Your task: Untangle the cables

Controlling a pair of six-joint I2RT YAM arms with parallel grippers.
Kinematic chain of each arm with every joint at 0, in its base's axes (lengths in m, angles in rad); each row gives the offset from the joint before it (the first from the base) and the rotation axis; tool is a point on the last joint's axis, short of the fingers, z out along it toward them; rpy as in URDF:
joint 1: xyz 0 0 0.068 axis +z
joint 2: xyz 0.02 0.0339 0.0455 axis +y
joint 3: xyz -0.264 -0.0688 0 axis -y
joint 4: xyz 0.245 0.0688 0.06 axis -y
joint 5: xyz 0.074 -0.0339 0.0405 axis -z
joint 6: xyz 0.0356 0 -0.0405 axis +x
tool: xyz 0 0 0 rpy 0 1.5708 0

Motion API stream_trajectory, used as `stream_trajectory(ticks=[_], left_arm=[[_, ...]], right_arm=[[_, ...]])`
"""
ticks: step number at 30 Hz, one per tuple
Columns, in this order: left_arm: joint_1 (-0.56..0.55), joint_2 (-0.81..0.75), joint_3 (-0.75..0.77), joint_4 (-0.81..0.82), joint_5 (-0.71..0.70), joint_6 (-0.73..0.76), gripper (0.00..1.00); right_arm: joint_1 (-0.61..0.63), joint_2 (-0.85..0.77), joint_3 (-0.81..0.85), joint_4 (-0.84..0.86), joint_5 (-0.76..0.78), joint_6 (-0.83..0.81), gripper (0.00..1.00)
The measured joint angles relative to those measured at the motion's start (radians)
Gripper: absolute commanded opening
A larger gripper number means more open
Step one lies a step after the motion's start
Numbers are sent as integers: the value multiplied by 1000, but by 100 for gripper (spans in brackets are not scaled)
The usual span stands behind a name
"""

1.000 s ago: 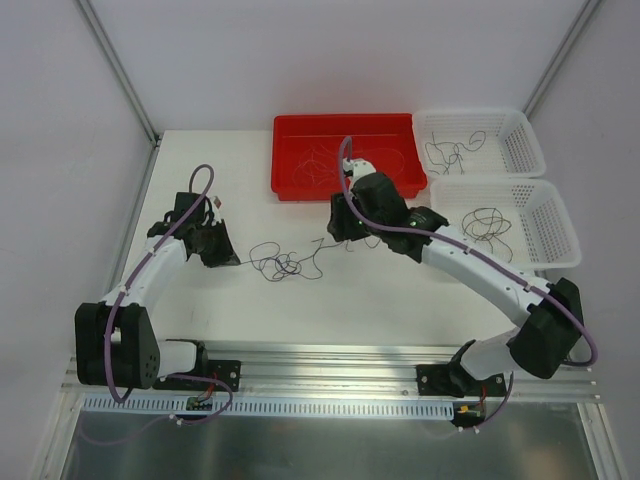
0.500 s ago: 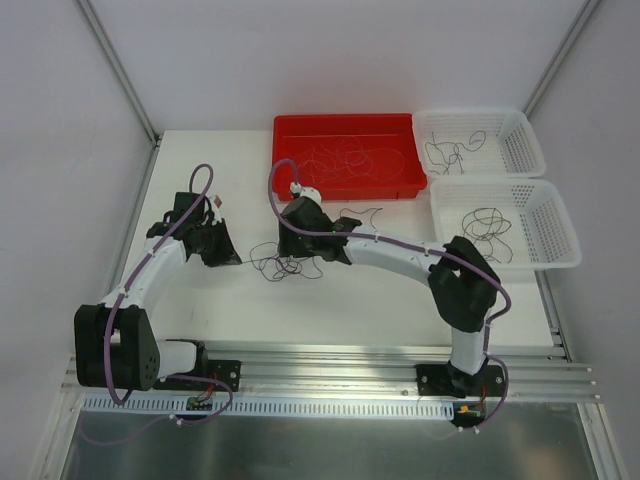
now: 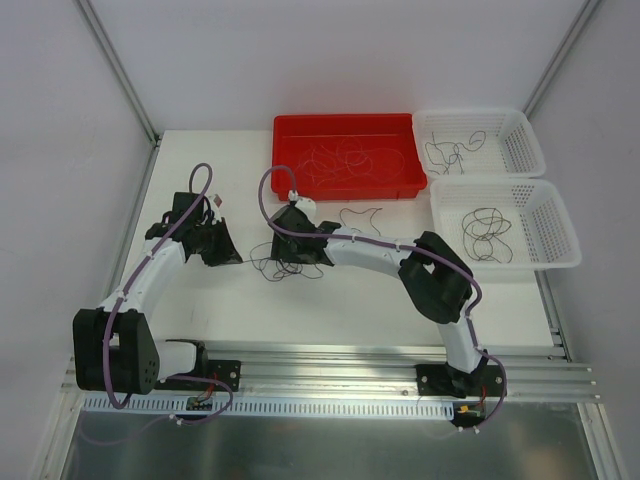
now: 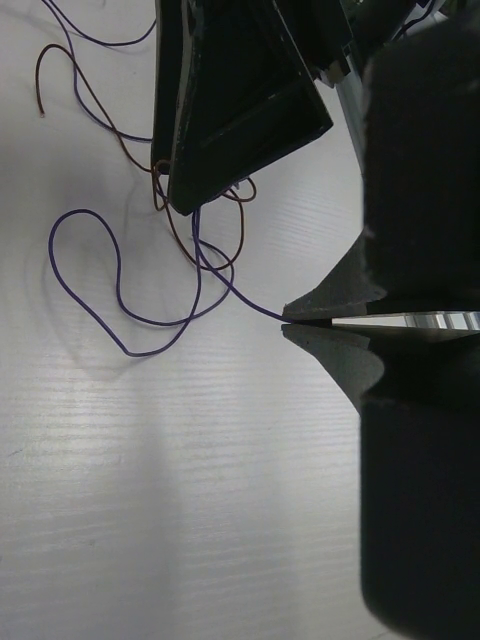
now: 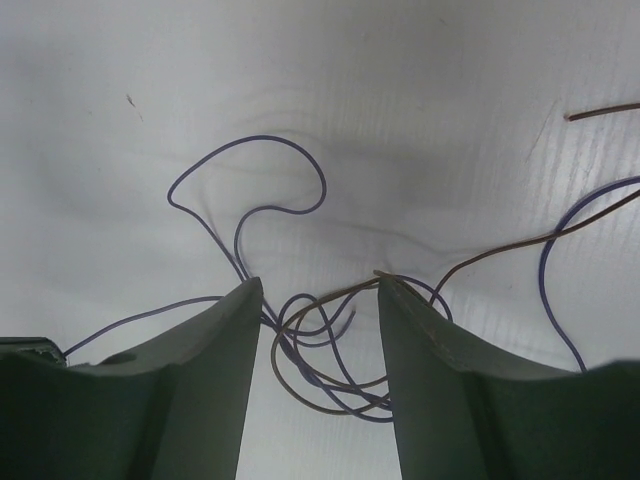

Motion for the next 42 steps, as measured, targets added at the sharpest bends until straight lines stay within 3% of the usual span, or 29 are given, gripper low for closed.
stream_trajectory(ticks=[6, 10, 13, 19, 24, 30, 37, 42], left_arm=[[0, 0, 0, 4, 0, 0, 0], [0, 0, 0, 10, 0, 0, 0], [0, 0, 0, 13, 0, 0, 0], [0, 0, 0, 14, 0, 0, 0], [0, 0, 0, 13, -32, 0, 0], [20, 15, 0, -14, -135, -4, 0], [79, 31, 0, -45, -213, -11, 0], [90, 42, 0, -58, -258, -13, 0]], right_arm=[[0, 2, -7, -5, 0, 23, 34], [0, 2, -15, -6, 0, 29, 10], [0, 2, -27, -1, 5, 32, 1], [0, -12, -73, 2, 28, 26, 1], [-5, -122, -135, -21, 73, -24, 1], [-42, -433, -204, -80, 139, -169, 1], [-113, -868, -215, -158, 196, -349, 1], [-191, -1095, -187, -253, 195, -472, 1]])
